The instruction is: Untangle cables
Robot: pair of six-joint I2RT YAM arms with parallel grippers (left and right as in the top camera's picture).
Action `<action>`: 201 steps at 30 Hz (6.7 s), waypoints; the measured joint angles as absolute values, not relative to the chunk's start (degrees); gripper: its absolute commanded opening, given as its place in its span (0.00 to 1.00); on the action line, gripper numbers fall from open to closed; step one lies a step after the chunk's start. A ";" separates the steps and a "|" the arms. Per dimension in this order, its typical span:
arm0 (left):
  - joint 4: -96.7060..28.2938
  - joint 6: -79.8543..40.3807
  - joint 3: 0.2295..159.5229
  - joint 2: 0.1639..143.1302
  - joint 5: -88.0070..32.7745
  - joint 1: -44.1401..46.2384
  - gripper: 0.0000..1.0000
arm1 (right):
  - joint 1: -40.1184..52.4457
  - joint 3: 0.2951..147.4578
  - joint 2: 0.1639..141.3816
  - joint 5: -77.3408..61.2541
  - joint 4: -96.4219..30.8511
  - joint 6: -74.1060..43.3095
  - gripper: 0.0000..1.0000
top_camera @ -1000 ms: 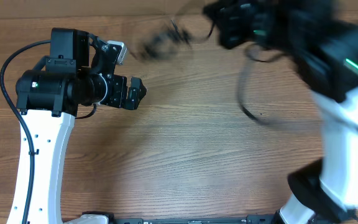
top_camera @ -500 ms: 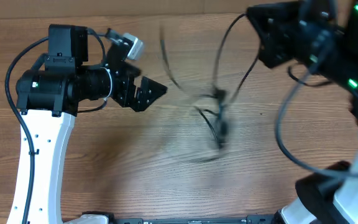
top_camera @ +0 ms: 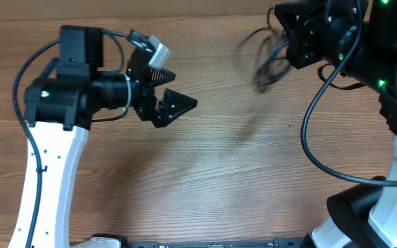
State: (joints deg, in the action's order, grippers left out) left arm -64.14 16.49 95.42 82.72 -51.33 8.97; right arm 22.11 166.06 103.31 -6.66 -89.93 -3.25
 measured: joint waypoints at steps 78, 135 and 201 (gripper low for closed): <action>-70.08 7.42 106.67 89.03 -17.74 19.51 1.00 | 12.69 92.86 113.89 11.05 -59.99 -77.78 0.76; -75.29 7.44 106.67 89.03 -17.21 19.51 1.00 | 17.52 86.50 98.67 -29.28 -29.93 -37.56 0.04; -71.31 39.22 106.65 107.28 -54.72 27.16 0.70 | 18.76 111.37 70.50 -19.11 -60.03 3.22 0.04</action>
State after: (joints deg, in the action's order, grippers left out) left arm -71.31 39.22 106.65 107.28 -54.72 27.16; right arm 18.76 111.37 70.50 -19.11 -60.03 3.22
